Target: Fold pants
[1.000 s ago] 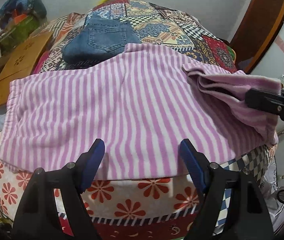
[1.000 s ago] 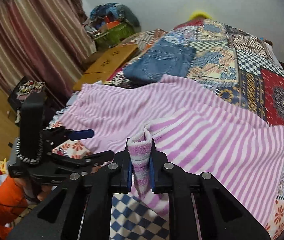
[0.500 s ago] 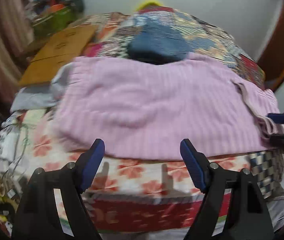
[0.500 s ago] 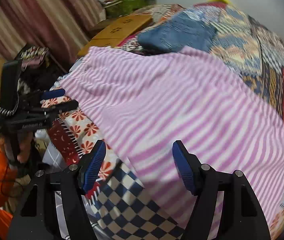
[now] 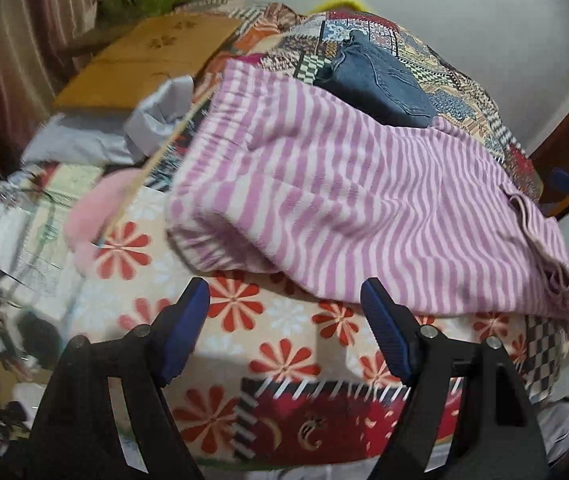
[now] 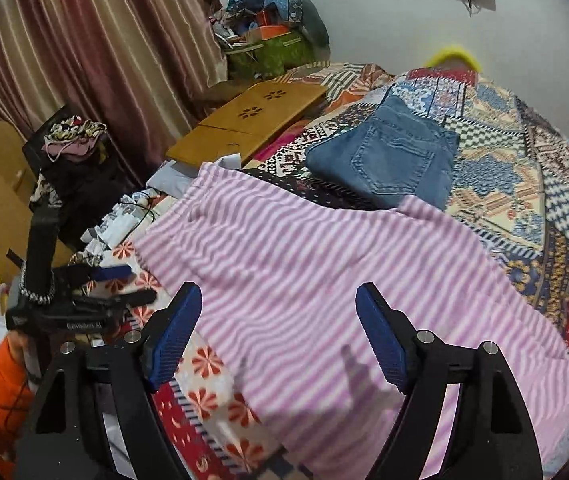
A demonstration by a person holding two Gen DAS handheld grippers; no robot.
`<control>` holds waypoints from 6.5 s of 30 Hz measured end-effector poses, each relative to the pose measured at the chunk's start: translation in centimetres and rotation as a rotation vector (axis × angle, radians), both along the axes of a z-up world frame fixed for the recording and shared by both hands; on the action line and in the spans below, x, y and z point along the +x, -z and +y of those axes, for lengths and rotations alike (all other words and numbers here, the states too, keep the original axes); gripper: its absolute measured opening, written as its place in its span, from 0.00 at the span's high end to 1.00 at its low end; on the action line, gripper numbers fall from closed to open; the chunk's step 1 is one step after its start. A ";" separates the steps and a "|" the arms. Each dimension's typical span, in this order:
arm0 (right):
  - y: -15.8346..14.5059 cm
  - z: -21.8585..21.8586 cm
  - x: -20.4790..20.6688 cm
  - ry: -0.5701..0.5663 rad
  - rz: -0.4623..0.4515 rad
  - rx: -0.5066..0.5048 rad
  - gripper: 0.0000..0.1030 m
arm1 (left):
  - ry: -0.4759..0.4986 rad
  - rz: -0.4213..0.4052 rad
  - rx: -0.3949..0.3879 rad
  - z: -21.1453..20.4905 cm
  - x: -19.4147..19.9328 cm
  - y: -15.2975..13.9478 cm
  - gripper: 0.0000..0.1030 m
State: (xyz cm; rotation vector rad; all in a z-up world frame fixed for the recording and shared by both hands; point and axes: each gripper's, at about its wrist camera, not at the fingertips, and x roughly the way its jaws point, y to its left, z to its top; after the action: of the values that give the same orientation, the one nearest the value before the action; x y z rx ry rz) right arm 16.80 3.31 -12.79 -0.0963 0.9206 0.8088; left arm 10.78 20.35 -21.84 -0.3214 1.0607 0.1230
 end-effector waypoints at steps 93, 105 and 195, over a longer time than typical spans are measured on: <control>1.8 -41.5 -4.8 0.738 -0.022 0.110 0.17 | 1.175 -0.066 0.283 -49.2 5.8 -4.0 0.48; 5.1 -36.4 3.9 0.587 0.069 0.142 0.17 | 0.726 -0.137 0.381 -34.6 12.0 -7.7 0.39; 2.8 -35.5 -5.8 0.521 0.053 0.230 0.74 | 0.544 -0.057 0.226 -27.6 8.7 -3.7 0.18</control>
State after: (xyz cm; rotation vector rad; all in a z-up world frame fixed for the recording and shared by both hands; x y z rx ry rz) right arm 11.03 -32.23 -15.60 0.3553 0.8439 0.4265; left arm 19.51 -7.23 -18.15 0.1723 1.0331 -0.2520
